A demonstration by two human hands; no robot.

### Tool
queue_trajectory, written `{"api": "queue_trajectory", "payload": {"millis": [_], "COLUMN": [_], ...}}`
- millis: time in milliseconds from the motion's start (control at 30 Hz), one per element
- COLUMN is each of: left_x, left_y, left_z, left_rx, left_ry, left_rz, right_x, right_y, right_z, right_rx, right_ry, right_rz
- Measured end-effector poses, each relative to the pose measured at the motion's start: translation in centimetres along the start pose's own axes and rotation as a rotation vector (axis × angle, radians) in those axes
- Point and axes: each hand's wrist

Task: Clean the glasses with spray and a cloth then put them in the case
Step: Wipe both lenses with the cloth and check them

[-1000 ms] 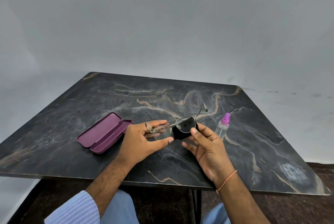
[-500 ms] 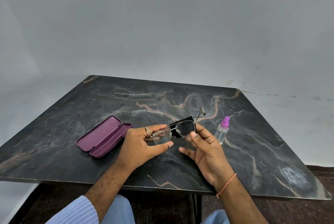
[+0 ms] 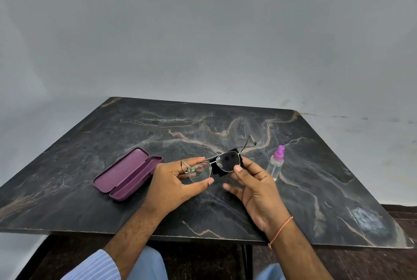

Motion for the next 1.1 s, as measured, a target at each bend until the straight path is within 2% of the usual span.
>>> {"api": "queue_trajectory", "payload": {"millis": [100, 300, 433, 600, 867, 1100], "left_x": [0.0, 0.0, 0.0, 0.0, 0.1, 0.1], "left_y": [0.0, -0.1, 0.0, 0.0, 0.0, -0.1], "left_z": [-0.2, 0.0, -0.1, -0.2, -0.7, -1.0], "left_rx": [-0.002, 0.061, 0.109, 0.082, -0.021, 0.008], "left_ry": [-0.003, -0.042, -0.057, -0.054, -0.017, -0.044], "left_rz": [0.017, 0.013, 0.015, 0.014, 0.001, 0.002], "right_x": [0.0, -0.1, 0.1, -0.1, 0.0, 0.0], "right_y": [-0.4, -0.3, -0.3, -0.3, -0.1, -0.1], "right_z": [-0.1, 0.3, 0.2, 0.1, -0.1, 0.2], "right_rx": [-0.035, -0.07, -0.021, -0.076, 0.003, -0.042], "right_ry": [-0.024, 0.059, 0.05, 0.057, -0.085, 0.024], "right_rz": [-0.04, 0.096, 0.091, 0.102, -0.085, 0.04]}}
Point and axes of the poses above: each hand's wrist, its own x-axis towards the middle knuckle, its own y-axis out of the back of the hand, z = x × y, and after that the axes turned 15 degrees about -z, right-handed
